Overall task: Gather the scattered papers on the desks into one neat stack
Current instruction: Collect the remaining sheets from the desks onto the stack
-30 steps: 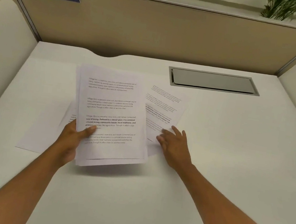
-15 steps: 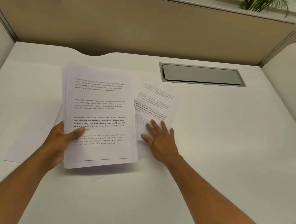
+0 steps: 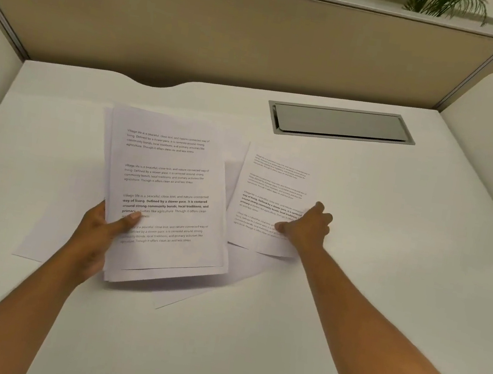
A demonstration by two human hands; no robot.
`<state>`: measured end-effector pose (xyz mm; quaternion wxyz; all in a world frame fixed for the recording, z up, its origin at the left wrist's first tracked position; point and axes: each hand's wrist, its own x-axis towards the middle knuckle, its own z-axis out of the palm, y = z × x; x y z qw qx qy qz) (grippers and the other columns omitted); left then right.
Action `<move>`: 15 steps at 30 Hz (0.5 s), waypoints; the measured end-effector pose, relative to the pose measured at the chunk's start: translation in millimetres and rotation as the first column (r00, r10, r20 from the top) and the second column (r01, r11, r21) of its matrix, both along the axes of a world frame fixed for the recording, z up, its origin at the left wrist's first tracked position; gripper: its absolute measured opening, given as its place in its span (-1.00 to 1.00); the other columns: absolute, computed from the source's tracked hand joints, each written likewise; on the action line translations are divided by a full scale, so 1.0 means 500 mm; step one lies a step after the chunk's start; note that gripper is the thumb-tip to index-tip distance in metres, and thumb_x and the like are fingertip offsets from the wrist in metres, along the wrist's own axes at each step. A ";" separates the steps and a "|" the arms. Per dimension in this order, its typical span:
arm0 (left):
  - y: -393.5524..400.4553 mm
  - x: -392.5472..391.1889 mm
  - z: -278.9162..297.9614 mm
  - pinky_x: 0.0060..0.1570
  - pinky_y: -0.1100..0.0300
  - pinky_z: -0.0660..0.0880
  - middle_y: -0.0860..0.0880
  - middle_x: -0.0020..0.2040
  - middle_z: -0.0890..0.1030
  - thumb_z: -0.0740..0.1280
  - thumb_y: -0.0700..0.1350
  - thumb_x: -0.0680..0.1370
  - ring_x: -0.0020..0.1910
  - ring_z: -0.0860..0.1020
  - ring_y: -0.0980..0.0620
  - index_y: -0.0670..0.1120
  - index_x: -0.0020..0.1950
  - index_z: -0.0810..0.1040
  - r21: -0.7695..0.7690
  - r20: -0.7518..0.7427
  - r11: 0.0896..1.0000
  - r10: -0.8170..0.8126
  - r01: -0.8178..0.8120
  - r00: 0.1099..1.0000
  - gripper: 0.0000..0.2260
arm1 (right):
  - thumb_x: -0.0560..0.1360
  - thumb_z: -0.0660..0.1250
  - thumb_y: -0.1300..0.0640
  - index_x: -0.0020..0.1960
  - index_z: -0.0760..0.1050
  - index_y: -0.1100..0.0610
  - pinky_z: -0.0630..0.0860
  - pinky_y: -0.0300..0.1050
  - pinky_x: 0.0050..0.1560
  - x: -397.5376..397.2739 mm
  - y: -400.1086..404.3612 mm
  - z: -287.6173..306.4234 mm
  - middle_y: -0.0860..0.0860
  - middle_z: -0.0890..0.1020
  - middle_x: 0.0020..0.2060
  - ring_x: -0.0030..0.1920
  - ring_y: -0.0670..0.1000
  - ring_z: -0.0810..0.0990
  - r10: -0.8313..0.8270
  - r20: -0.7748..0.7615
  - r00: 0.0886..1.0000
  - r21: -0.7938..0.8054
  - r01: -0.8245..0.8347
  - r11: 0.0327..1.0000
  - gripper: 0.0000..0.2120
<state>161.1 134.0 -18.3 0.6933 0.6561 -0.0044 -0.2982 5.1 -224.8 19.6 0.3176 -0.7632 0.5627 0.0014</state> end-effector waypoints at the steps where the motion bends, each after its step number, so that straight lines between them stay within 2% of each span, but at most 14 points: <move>1: -0.001 0.000 0.001 0.33 -0.22 0.61 -0.04 0.32 0.78 0.57 -0.05 0.50 0.28 0.74 -0.19 0.00 0.49 0.63 -0.002 0.002 1.000 -0.002 0.002 1.000 -0.46 | 0.31 0.72 0.16 0.55 0.19 0.27 0.48 0.08 0.35 0.003 -0.013 0.001 0.27 0.43 0.40 0.40 0.29 0.49 -0.049 0.058 0.997 0.047 0.047 0.998 0.00; 4: -0.003 0.003 0.002 0.19 -0.13 0.71 -0.04 0.31 0.78 0.58 -0.07 0.50 0.25 0.77 -0.14 0.01 0.48 0.63 -0.021 0.002 1.000 -0.012 0.012 1.000 -0.47 | 0.36 0.67 0.28 0.52 0.30 0.32 0.53 0.08 0.38 -0.009 -0.053 -0.005 0.26 0.55 0.38 0.40 0.27 0.56 -0.164 0.189 0.968 0.177 0.131 0.975 -0.14; 7: -0.006 0.005 0.002 0.06 -0.04 0.76 -0.07 0.31 0.78 0.57 -0.10 0.51 0.22 0.78 -0.14 0.01 0.46 0.64 -0.063 -0.023 0.998 -0.003 0.002 1.000 -0.50 | 0.49 0.54 0.32 0.32 0.60 0.28 0.57 0.23 0.36 -0.036 -0.074 0.001 0.22 0.68 0.27 0.26 0.28 0.67 -0.204 0.314 0.927 0.325 0.097 0.941 -0.59; 9: -0.008 0.006 0.003 0.05 -0.03 0.76 -0.07 0.30 0.79 0.55 -0.13 0.52 0.22 0.78 -0.15 0.00 0.45 0.64 -0.078 -0.037 0.997 0.007 -0.010 0.999 -0.52 | 0.56 0.46 0.32 0.15 0.67 0.20 0.61 0.24 0.30 -0.055 -0.083 0.022 0.18 0.74 0.14 0.18 0.29 0.71 -0.186 0.413 0.891 0.306 0.057 0.950 -0.82; 11: -0.007 0.006 0.005 0.04 -0.02 0.76 -0.07 0.30 0.79 0.53 -0.16 0.57 0.21 0.78 -0.15 -0.01 0.46 0.63 -0.080 -0.051 0.997 0.017 -0.021 0.999 -0.56 | 0.60 0.42 0.31 0.11 0.65 0.11 0.62 0.20 0.29 -0.075 -0.095 0.050 0.11 0.73 0.07 0.18 0.28 0.71 -0.188 0.520 0.833 0.277 0.043 0.960 -0.84; 15: -0.010 0.001 0.011 0.05 -0.01 0.76 -0.06 0.30 0.79 0.51 -0.19 0.62 0.23 0.78 -0.14 -0.01 0.48 0.61 -0.093 -0.053 0.996 0.012 -0.017 0.999 -0.57 | 0.61 0.42 0.31 0.13 0.67 0.09 0.62 0.04 0.26 -0.109 -0.100 0.112 -0.02 0.77 0.02 0.17 0.16 0.74 -0.221 0.680 0.699 0.298 0.012 0.955 -0.82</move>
